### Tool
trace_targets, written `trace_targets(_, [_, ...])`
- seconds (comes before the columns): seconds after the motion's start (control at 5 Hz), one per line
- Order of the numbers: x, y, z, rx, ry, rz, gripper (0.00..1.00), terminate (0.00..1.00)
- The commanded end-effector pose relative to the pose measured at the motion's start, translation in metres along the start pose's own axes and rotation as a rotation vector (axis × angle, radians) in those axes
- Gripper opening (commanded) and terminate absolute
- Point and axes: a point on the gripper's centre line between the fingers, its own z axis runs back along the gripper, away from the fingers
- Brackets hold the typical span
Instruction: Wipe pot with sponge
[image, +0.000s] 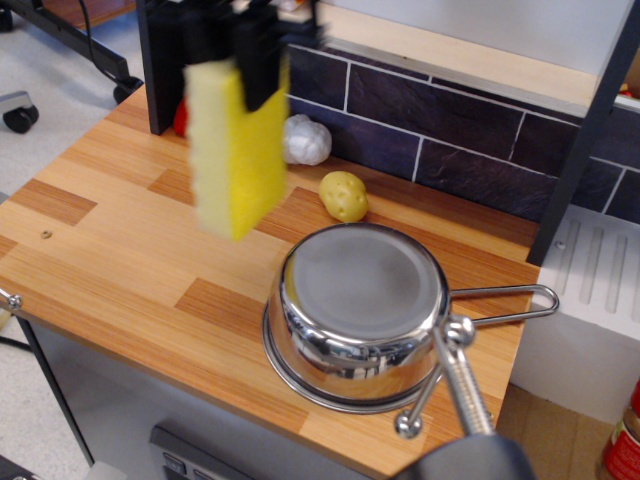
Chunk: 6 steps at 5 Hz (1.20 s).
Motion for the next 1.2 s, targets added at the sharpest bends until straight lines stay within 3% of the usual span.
trace_targets(0.0, [-0.006, -0.026, -0.014, 0.038, -0.123, -0.015, 0.00, 0.00])
trace_targets(0.2, [-0.005, -0.039, -0.032, 0.067, -0.123, -0.005, 0.00, 0.00])
trace_targets(0.8, [-0.010, -0.090, -0.044, 0.064, -0.133, 0.047, 0.00, 0.00])
trace_targets(1.0, [-0.011, -0.114, -0.039, 0.032, -0.130, 0.066, 0.00, 1.00])
